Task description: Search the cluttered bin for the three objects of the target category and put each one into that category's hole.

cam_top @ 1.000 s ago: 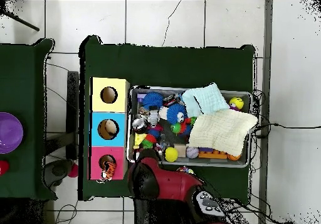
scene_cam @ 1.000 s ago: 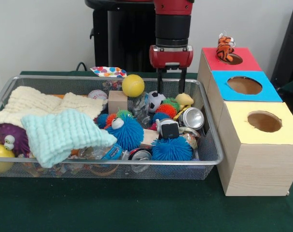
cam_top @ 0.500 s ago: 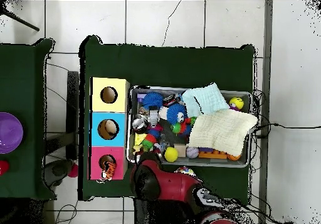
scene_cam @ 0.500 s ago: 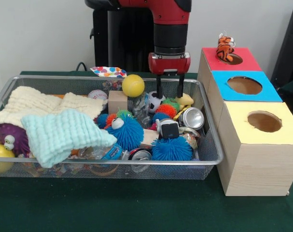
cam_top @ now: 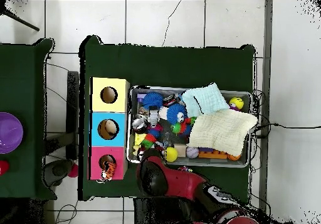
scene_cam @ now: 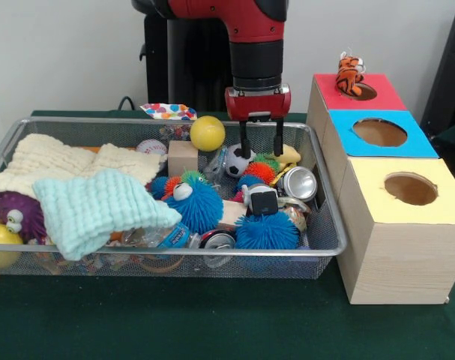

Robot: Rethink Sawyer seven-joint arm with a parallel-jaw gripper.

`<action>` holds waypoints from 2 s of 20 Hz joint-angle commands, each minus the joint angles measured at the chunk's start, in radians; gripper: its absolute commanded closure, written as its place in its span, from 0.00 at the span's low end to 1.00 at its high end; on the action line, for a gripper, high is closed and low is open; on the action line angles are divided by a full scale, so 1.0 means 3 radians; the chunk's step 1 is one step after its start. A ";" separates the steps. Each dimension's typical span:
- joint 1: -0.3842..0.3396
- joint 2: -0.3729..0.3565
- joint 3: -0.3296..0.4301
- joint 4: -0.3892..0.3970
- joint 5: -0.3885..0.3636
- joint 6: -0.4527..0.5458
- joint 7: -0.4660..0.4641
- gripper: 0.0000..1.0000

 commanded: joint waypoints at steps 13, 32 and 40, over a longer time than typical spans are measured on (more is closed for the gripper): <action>-0.0482 0.0013 0.0955 0.0391 0.0651 0.0557 0.1231 0.00; 0.0098 0.0071 0.0104 -0.0023 0.0284 -0.0096 0.0813 0.00; 0.0225 0.0153 -0.0090 -0.0154 0.0166 -0.0232 0.0741 0.00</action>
